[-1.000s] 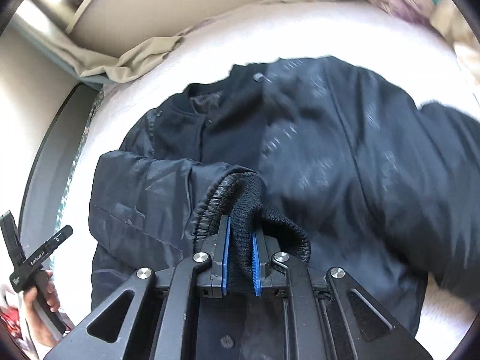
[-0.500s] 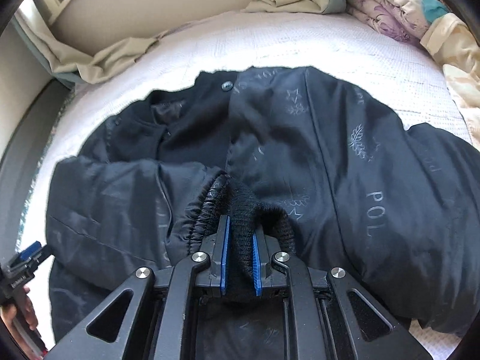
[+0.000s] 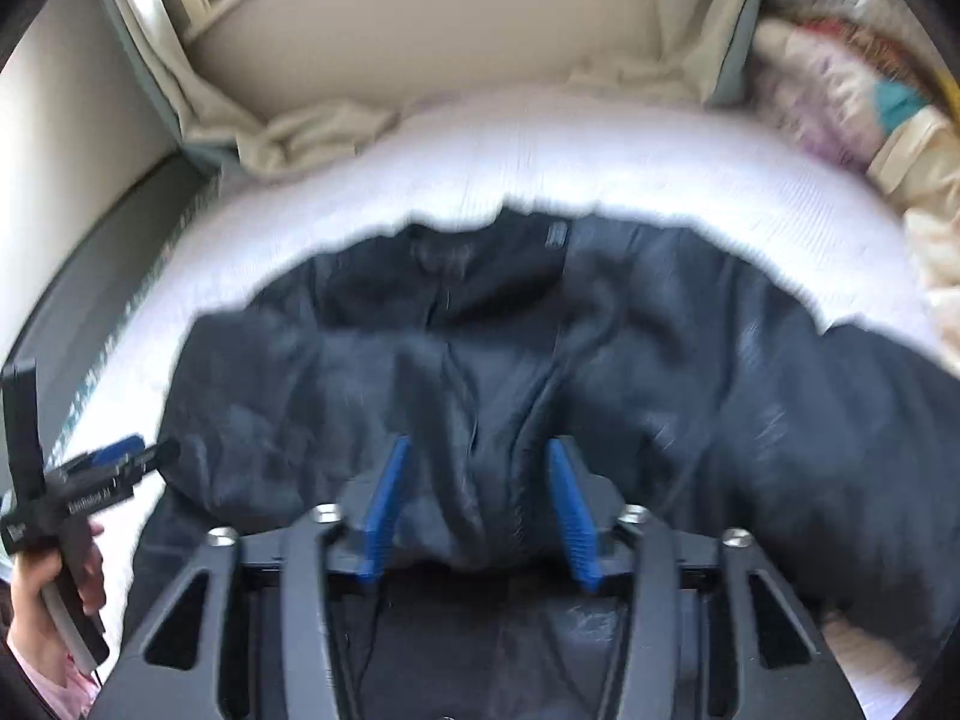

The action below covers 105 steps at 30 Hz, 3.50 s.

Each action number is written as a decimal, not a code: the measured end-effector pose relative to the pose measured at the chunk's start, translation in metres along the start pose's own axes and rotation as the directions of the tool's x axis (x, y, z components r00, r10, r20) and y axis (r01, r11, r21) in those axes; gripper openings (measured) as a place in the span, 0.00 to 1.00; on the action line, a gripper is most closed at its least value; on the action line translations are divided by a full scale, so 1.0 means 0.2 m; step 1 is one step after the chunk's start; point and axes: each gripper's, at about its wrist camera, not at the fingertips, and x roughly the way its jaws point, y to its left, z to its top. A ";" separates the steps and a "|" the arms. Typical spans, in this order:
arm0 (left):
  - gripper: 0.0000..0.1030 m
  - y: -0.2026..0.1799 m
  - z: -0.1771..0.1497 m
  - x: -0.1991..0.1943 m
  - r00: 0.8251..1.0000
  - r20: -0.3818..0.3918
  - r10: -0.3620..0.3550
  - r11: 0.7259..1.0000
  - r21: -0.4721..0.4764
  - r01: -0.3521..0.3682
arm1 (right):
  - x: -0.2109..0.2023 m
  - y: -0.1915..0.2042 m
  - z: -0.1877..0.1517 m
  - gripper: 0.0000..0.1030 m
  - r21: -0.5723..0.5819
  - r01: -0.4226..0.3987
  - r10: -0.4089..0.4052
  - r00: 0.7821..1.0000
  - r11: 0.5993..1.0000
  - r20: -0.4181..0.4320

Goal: Fold large clothes

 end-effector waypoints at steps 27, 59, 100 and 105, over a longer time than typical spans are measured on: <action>0.95 0.03 -0.01 0.13 0.999 -0.044 0.030 0.997 -0.064 -0.033 | 0.29 -0.10 -0.10 0.35 0.043 0.018 -0.015 0.997 0.999 -0.072; 0.99 -0.26 -0.12 -0.18 0.996 0.093 -0.012 0.992 0.127 0.000 | -0.92 -1.25 -0.58 0.67 0.808 0.054 -0.228 0.968 0.587 0.101; 0.99 -0.25 -0.18 0.03 1.000 -0.010 0.026 0.992 0.124 -0.024 | -1.06 -1.30 -0.55 0.08 0.759 0.256 -0.561 0.811 0.598 0.168; 0.99 -0.25 -0.18 0.03 1.000 -0.012 0.025 0.992 0.122 -0.024 | -0.96 -0.76 -0.26 0.08 0.472 0.348 -0.521 0.796 0.810 0.308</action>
